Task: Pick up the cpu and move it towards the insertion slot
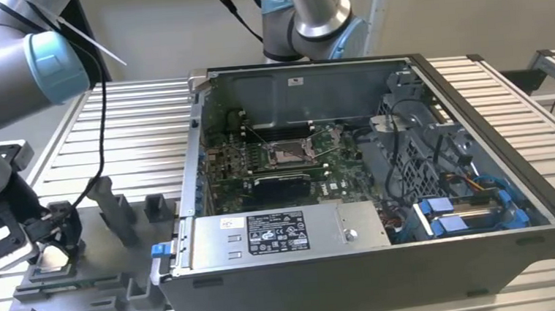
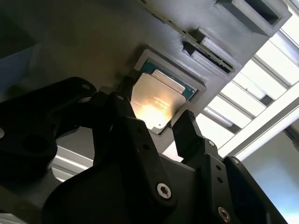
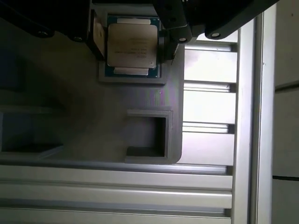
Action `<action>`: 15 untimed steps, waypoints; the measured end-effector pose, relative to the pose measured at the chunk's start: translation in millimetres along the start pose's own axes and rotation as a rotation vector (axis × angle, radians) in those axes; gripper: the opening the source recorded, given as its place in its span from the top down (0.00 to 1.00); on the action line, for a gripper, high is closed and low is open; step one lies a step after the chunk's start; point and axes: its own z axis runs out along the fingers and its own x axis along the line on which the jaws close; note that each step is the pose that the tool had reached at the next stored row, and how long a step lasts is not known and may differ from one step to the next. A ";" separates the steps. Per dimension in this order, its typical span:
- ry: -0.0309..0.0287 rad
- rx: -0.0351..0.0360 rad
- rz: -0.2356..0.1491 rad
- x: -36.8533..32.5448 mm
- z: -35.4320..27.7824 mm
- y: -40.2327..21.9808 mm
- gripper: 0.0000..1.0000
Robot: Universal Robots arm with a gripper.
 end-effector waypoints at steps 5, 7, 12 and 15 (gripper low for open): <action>0.0002 0.0001 -0.002 -0.8 1.0 -0.6 0.00; 0.0001 0.0000 -0.003 -1.1 1.2 -0.7 0.00; 0.0000 -0.0001 -0.003 -3.6 1.5 -0.8 0.00; 0.0000 -0.0001 -0.003 -3.5 1.5 -0.8 0.00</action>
